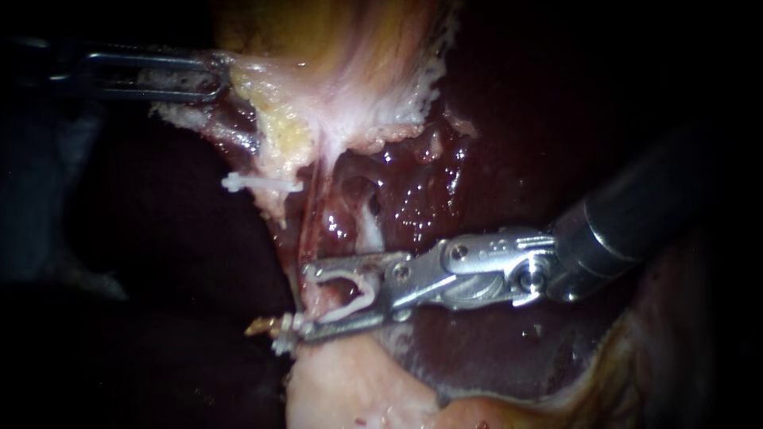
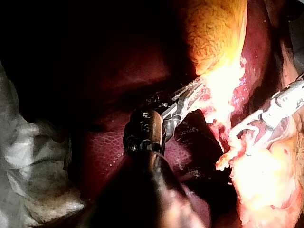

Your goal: Clipping first clip right tube

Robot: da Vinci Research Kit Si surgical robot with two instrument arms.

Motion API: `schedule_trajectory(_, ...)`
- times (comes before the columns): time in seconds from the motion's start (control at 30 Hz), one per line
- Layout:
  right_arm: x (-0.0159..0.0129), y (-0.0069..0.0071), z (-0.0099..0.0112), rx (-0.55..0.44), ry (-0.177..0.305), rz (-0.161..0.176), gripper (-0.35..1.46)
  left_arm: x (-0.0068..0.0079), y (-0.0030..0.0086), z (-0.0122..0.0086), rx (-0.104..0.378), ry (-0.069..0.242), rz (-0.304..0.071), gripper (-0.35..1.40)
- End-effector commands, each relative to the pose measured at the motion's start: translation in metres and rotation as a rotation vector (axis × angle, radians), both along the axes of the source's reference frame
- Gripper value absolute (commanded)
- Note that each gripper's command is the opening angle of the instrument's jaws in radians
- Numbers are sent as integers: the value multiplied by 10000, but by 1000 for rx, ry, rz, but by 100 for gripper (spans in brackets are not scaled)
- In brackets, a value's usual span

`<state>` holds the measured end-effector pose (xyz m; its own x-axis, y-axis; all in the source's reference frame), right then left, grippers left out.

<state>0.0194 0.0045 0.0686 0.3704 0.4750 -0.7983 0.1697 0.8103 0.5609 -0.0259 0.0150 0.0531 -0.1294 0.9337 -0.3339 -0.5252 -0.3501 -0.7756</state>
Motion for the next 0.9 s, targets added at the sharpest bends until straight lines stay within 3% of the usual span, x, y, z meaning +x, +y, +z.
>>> schedule_trajectory(0.03, 0, 0, 0, 0, 0, 0, 49, 0, 0, 0, 0, 0, 0, -35)
schedule_trajectory(0.9, -47, 8, -21, 54, -30, -9, 50, 1, 0, -1, 0, 0, 0, -35)
